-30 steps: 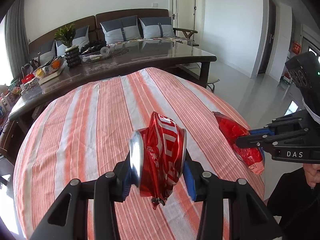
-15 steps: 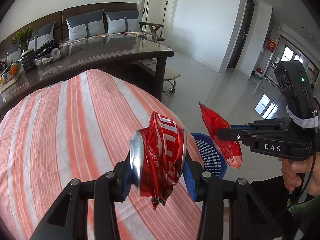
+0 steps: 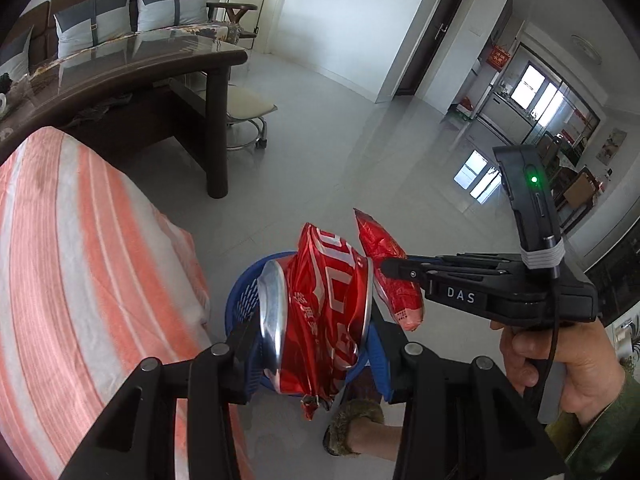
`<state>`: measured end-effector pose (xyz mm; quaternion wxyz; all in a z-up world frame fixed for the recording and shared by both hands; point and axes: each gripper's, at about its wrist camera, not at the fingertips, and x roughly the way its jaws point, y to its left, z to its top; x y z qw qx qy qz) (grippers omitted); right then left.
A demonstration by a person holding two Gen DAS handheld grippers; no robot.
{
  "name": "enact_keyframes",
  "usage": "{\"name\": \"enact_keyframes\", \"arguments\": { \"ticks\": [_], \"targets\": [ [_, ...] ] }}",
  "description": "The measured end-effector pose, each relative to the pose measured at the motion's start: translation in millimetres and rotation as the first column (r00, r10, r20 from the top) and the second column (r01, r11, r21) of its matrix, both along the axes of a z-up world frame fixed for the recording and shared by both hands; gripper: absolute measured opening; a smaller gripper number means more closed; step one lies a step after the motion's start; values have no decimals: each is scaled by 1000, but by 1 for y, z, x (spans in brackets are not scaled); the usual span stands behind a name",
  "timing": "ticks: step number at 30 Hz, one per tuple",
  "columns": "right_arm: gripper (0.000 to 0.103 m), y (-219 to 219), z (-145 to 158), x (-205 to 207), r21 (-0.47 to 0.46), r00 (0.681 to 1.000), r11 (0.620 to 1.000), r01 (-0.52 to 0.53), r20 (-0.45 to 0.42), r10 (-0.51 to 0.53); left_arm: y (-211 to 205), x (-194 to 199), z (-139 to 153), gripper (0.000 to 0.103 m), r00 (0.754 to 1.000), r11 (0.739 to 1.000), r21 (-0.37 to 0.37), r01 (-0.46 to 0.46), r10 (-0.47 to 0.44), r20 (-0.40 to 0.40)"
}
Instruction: Collect trash
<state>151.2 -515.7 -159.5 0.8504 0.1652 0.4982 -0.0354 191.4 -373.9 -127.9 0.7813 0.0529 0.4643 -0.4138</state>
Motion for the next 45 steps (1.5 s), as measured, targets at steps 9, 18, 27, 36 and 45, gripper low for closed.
{"name": "enact_keyframes", "arguments": {
  "ticks": [9,18,27,36,45],
  "targets": [
    [8,-61,-76,17,149,988,978,146,-77,-136,-59,28,-56,44,998,998,61,12,-8,-70],
    [13,-86,-128,24,269,975,942,198,-150,-162,-75,45,-102,56,991,994,111,-8,23,-135],
    [44,-114,-138,16,292,953,909,298,-145,-266,-69,48,-98,72,992,992,107,-73,84,-99],
    [99,-106,-67,-30,190,942,923,335,-80,-325,-43,-4,-7,90,997,997,29,-71,70,43],
    [103,-45,18,-128,-118,951,943,310,20,-310,-11,-76,20,103,989,991,112,-77,62,134]
  ]
}}
